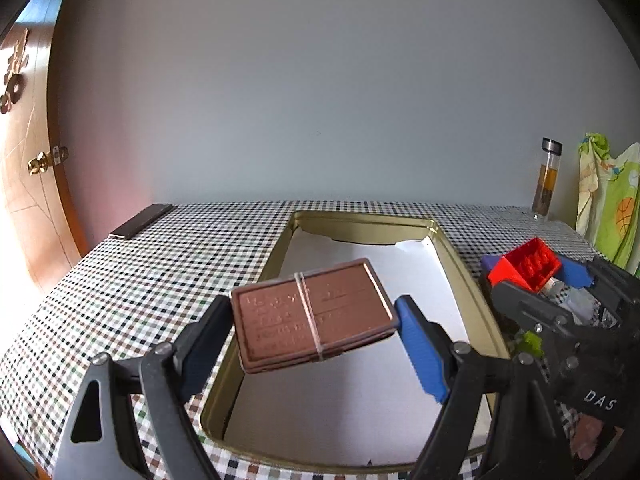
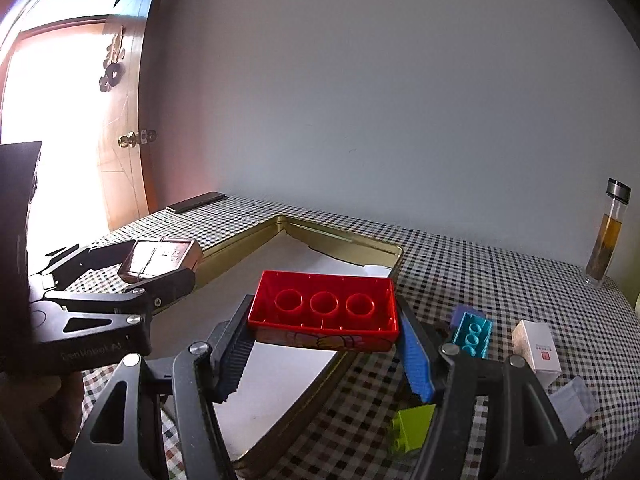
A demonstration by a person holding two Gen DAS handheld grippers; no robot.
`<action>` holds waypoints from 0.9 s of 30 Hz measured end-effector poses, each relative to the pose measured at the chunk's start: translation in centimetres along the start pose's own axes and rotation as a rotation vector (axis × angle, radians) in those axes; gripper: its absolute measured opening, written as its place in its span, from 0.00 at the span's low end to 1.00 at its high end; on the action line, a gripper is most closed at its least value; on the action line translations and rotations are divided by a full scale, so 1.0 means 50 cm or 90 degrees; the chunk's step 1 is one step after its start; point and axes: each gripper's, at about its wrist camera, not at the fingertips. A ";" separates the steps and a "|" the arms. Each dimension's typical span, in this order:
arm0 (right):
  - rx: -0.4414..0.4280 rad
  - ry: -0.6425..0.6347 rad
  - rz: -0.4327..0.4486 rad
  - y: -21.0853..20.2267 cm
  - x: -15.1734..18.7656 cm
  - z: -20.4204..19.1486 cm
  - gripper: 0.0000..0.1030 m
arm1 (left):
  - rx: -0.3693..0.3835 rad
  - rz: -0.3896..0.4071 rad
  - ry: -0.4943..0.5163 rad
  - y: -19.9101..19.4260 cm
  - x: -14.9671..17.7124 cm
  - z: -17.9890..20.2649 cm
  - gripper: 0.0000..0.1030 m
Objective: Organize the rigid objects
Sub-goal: 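Move both tools over the white-lined interior of the gold tin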
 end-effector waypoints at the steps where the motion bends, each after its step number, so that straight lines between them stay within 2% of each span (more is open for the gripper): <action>1: 0.000 0.001 -0.002 0.004 0.000 0.001 0.65 | 0.001 -0.003 0.001 0.004 -0.001 -0.001 0.80; 8: -0.004 0.007 -0.020 0.036 -0.004 0.008 0.65 | 0.005 -0.032 0.002 0.035 -0.003 -0.005 0.80; 17: -0.016 0.014 -0.032 0.072 -0.024 0.012 0.65 | 0.011 -0.042 0.016 0.057 -0.029 0.004 0.80; 23: -0.015 0.010 -0.040 0.097 -0.039 0.015 0.65 | 0.000 -0.050 0.024 0.078 -0.039 -0.002 0.80; 27: -0.013 0.006 -0.048 0.113 -0.042 0.014 0.65 | -0.003 -0.074 0.026 0.100 -0.042 -0.008 0.80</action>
Point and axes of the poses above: each gripper's, at about its wrist camera, not at the fingertips, and y roughly the way its jaws point, z to its right, x to its underside, and after that the axes turned 8 degrees about z, right-handed
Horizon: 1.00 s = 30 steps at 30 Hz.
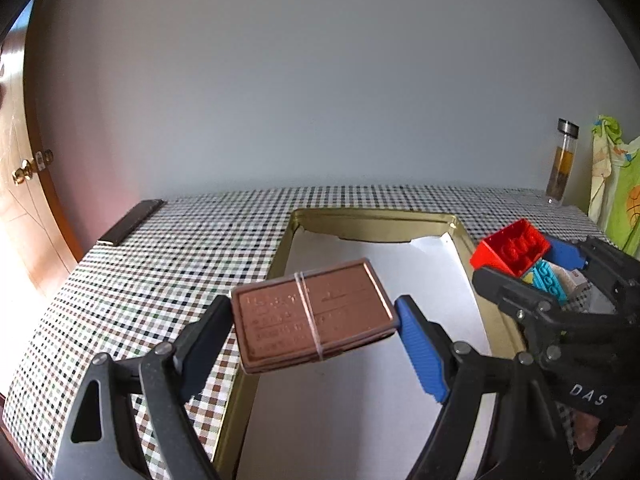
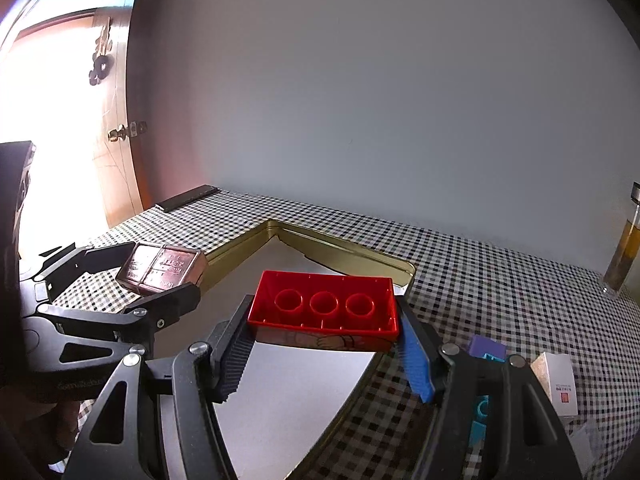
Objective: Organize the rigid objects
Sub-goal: 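Move both tools over the white-lined interior of the gold tin, then lower and open both tools, dropping the brick and bar into the tin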
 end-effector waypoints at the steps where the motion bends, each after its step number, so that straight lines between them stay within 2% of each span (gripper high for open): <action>1: 0.001 0.000 -0.002 0.003 0.000 0.002 0.65 | -0.002 -0.006 0.002 0.006 -0.002 0.000 0.80; 21: 0.007 -0.006 -0.063 0.060 0.016 0.023 0.65 | 0.003 -0.083 0.048 0.067 -0.020 0.005 0.80; 29: 0.001 -0.005 -0.083 0.081 0.023 0.017 0.66 | -0.022 -0.102 0.069 0.079 -0.024 0.009 0.81; 30: 0.003 -0.005 -0.085 0.082 0.024 0.018 0.68 | -0.023 -0.103 0.068 0.081 -0.025 0.006 0.81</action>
Point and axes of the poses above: each gripper's, at about its wrist camera, not at the fingertips, and y roughly the way its jaws point, z to its right, x to its underside, and after that the axes turned 8 degrees about z, right-handed
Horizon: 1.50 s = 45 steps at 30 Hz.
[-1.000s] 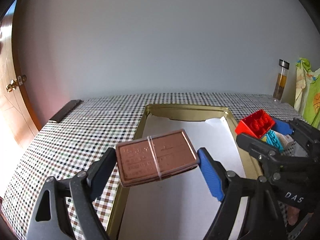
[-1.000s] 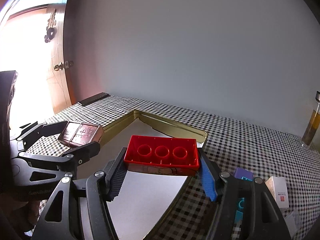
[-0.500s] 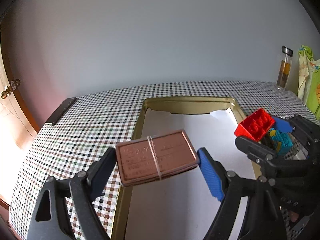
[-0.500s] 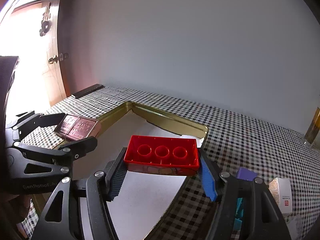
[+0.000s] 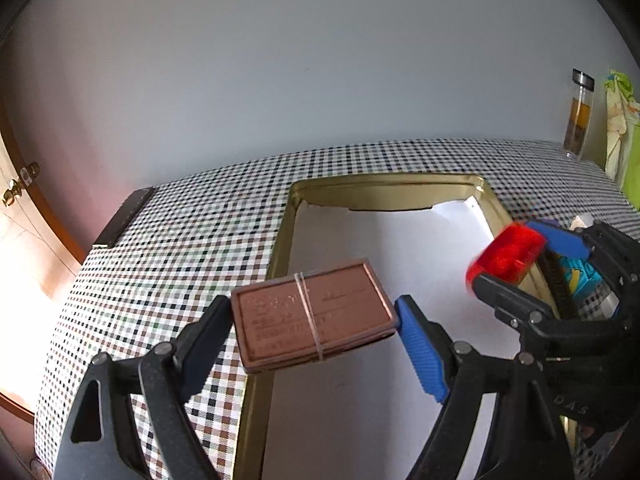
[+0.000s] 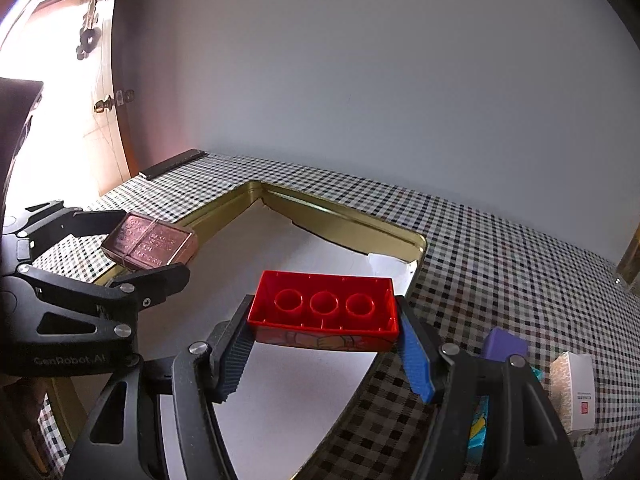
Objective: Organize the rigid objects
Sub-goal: 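Lower and open both tools, dropping the brick and bar into the tin, then withdraw both tools from the tin toward the remaining objects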
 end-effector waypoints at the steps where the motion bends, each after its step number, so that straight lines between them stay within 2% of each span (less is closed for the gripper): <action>1: 0.005 -0.001 -0.001 0.002 0.000 0.000 0.74 | 0.001 -0.003 -0.001 0.001 0.000 -0.001 0.81; 5: 0.020 0.004 0.001 -0.004 0.004 0.006 0.79 | -0.001 0.008 0.002 -0.005 -0.001 -0.003 0.86; 9: 0.019 0.017 0.012 -0.024 0.006 0.011 0.79 | -0.011 0.026 0.002 -0.017 -0.002 -0.006 0.99; 17: 0.011 0.028 0.055 -0.110 0.031 0.012 0.82 | -0.005 0.055 -0.025 -0.047 0.008 0.001 0.99; 21: 0.025 0.020 0.075 -0.164 0.059 0.020 0.82 | 0.001 0.098 -0.025 -0.093 0.024 0.029 1.00; 26: 0.063 0.027 0.103 -0.236 0.100 0.052 0.82 | 0.046 0.135 -0.030 -0.150 0.053 0.096 0.99; 32: 0.144 0.061 0.133 -0.334 0.155 0.124 0.82 | 0.102 0.165 -0.012 -0.204 0.086 0.189 1.00; 38: 0.234 0.083 0.094 -0.372 0.200 0.218 0.82 | 0.140 0.163 0.031 -0.222 0.092 0.284 0.99; 45: 0.238 0.145 0.045 -0.363 0.236 0.296 0.82 | 0.190 0.149 0.077 -0.213 0.097 0.358 0.99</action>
Point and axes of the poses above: each gripper's, at about its wrist camera, not at the fingertips, and y roughly the way its jaws point, z to its right, x to its underside, and after that the axes turned 8 degrees about z, right-handed
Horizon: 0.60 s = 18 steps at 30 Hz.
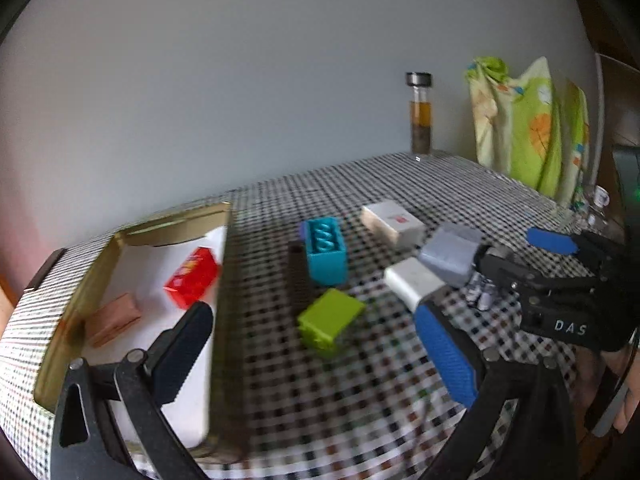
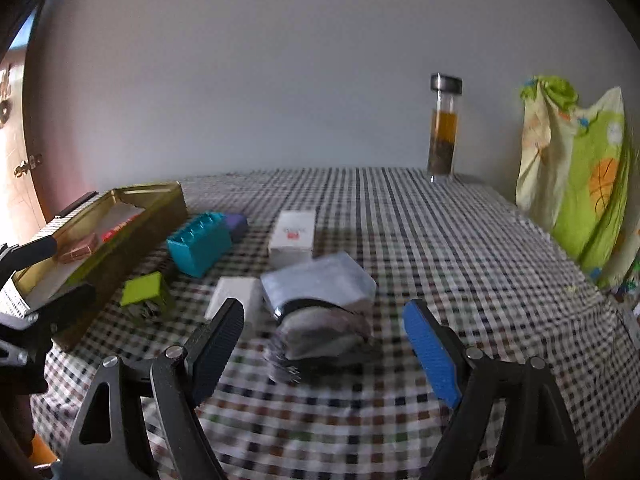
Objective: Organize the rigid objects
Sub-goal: 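Withdraw both tools from the tin toward the remaining objects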
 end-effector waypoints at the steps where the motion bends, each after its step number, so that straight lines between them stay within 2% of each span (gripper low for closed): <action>1: -0.005 0.008 -0.005 0.003 0.002 0.006 0.82 | 0.008 -0.008 -0.002 0.010 0.002 0.002 0.99; 5: -0.010 0.001 -0.018 0.009 0.004 -0.001 0.82 | 0.039 -0.045 -0.008 0.050 0.005 0.011 0.92; 6: -0.010 0.002 -0.018 0.006 0.004 -0.001 0.82 | 0.039 -0.051 -0.010 0.055 0.006 0.012 0.91; 9: -0.005 0.008 -0.021 0.009 0.005 0.002 0.82 | 0.082 -0.089 -0.029 0.075 0.012 0.013 0.91; 12: -0.001 0.008 -0.027 0.012 0.006 0.001 0.82 | 0.081 -0.117 -0.036 0.089 0.017 0.014 0.91; 18: -0.008 0.028 -0.056 0.027 0.008 0.012 0.82 | 0.056 -0.118 -0.048 0.095 0.012 -0.007 0.92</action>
Point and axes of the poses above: each gripper's, at about its wrist camera, not at the fingertips, and y roughly the way its jaws point, z to its right, x to its underside, and after that the axes turned 8 degrees about z, right-handed
